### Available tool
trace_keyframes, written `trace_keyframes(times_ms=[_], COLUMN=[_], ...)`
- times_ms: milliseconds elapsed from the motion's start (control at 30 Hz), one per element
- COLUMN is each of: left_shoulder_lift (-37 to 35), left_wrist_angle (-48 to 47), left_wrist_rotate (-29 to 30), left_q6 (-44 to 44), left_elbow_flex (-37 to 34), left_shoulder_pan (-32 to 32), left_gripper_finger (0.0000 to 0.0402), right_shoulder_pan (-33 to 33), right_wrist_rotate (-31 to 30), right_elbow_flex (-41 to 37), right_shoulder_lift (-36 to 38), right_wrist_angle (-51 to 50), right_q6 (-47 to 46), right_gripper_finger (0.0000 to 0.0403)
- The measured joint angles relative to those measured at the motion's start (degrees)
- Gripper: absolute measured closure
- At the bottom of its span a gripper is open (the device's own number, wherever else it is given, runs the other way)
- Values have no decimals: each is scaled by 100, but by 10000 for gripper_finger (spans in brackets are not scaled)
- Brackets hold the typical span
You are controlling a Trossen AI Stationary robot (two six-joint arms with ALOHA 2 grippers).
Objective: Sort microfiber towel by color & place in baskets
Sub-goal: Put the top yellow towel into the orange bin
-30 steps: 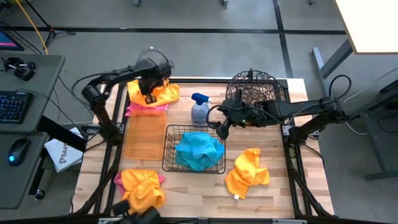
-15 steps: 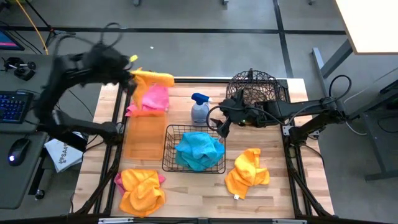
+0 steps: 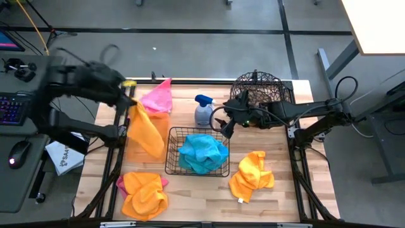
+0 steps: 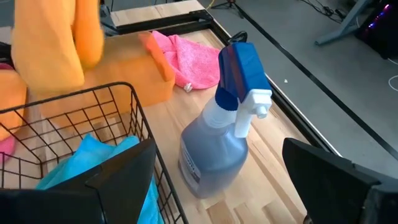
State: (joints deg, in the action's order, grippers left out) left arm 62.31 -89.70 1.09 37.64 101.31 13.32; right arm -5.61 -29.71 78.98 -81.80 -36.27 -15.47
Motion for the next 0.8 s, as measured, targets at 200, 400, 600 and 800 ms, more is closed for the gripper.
trace_keyframes(times_ms=[200,400,600,800], left_shoulder_lift=[230,141,148,144], left_wrist_angle=[-19,32,2028,2825], left_wrist_rotate=[966,1433,412,236], left_q6=[-83,-14,-669,-726], left_elbow_flex=[-1971,-3834,-5074,-5480], left_shoulder_pan=[-219,-166,-242,-372], left_gripper_finger=[401,401,401,401], right_shoulder_pan=[0,-15,-15,-15], right_wrist_rotate=[6,9,-168,-166], right_elbow_flex=[0,0,0,0], right_shoulder_lift=[0,2,0,2], right_wrist_angle=[-48,-356,-419,-464], right_q6=[-106,-232,-293,-266], right_gripper_finger=[55,55,55,55])
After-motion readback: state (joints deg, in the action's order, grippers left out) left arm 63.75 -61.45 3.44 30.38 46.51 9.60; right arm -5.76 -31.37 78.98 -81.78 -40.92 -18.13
